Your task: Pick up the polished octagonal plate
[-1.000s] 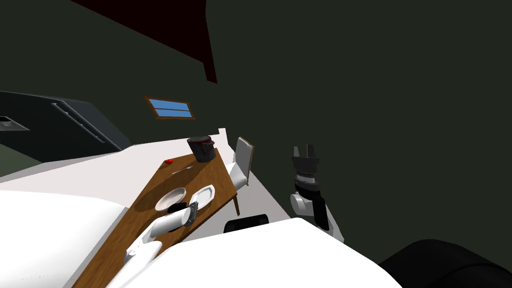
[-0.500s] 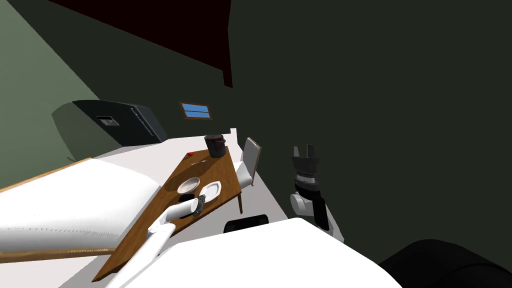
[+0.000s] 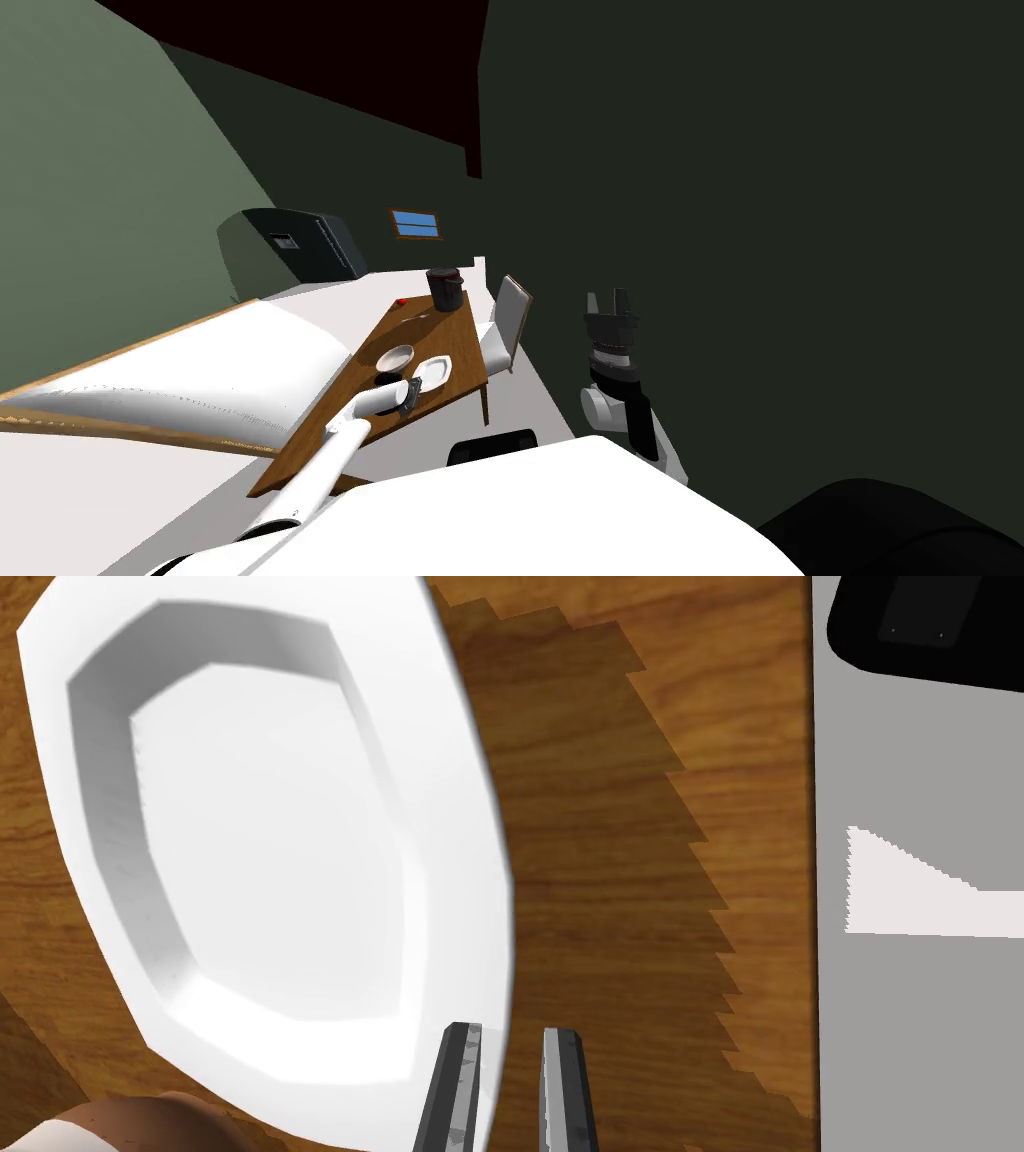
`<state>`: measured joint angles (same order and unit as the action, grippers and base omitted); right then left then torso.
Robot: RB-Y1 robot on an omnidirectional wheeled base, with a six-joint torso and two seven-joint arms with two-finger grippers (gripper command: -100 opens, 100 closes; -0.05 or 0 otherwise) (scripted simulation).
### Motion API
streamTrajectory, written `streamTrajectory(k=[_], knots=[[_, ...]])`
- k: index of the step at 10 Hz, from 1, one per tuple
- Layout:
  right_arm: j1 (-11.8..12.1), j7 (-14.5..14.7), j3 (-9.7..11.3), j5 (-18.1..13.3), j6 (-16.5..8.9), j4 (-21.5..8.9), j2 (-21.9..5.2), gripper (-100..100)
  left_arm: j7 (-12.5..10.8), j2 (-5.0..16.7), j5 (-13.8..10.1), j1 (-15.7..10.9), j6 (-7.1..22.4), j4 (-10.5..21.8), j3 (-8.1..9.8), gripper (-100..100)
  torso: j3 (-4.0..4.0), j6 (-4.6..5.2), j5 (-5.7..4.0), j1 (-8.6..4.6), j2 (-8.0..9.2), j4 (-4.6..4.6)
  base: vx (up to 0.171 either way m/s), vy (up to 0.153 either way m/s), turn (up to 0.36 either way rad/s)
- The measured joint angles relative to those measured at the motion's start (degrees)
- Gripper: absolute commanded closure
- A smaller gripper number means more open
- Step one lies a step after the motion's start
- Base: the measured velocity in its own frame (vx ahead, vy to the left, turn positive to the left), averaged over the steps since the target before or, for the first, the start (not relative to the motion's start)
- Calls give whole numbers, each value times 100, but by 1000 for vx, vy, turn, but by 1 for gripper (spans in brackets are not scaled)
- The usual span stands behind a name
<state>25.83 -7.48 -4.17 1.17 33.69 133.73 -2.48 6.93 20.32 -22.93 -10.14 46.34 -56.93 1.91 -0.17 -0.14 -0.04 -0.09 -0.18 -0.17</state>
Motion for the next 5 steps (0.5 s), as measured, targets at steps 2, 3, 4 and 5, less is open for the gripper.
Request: streamTrajectory(k=[2, 3, 4, 5], knots=[[-2, 0, 1, 0, 0, 0, 0, 0, 219, 14, -62, -305, 73, 229, -89, 100, 2, 18, 1, -9, -1, 5, -5, -39, 138], [-1, 0, 0, 0, 0, 0, 0, 0, 280, -15, -61, -434, 96, 261, -145, 100, 2, 13, -1, -7, -1, 5, 0, -26, 112], [-2, 0, 1, 0, 0, 0, 0, 0, 349, -2, -100, -521, 111, 320, -165, 100, 1, 14, -1, -2, -1, 4, 1, -9, 9], [-2, 0, 1, 0, 0, 0, 0, 0, 365, 2, -106, -529, 111, 328, -165, 0, 1, 15, 2, 4, -1, 3, 0, 0, 0]])
